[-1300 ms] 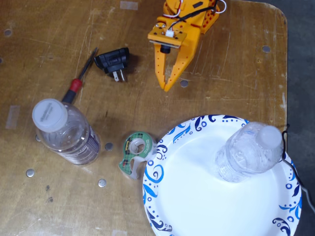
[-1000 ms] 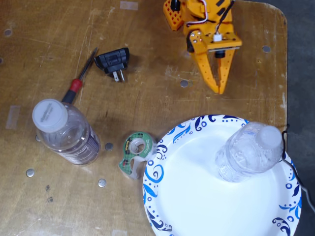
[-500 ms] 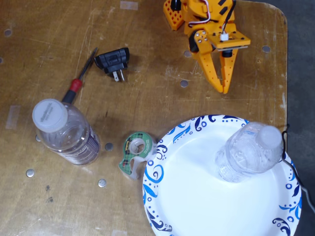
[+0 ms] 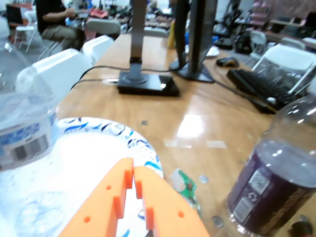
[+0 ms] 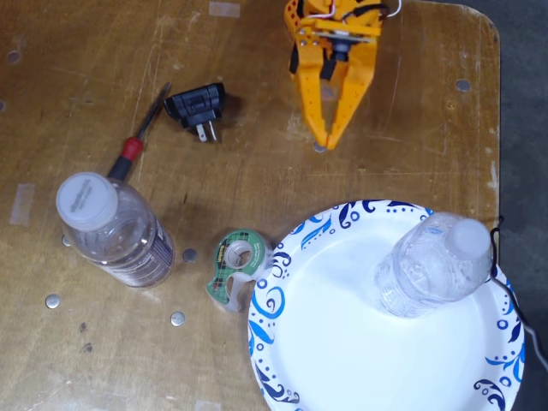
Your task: Move the bottles to the plate
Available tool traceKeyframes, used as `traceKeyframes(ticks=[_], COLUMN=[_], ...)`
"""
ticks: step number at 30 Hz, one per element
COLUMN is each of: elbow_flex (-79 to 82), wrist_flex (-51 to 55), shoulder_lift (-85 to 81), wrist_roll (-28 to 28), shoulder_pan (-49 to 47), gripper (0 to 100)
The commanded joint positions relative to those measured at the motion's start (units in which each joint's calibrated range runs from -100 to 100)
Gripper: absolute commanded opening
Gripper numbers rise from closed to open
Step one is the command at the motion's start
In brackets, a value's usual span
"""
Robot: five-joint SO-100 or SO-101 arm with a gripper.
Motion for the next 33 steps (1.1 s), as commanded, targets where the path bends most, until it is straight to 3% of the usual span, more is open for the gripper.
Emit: traceKeyframes(ticks=[1,12,18,29,33], elbow_flex=[-0.18,-6.31,-12.35,-41.72,-50.18], wrist_flex=[-6.94,-14.78,-13.30,-13.38,-16.17], shoulder_lift=[-0.83,-0.67,2.03,45.62,59.12], wrist_roll=[0.22,0.17,-0.20,-0.25,-0.30], shoulder_pan=[4.92,19.58,19.69,20.33,20.01], gripper=[1,1,1,2,13])
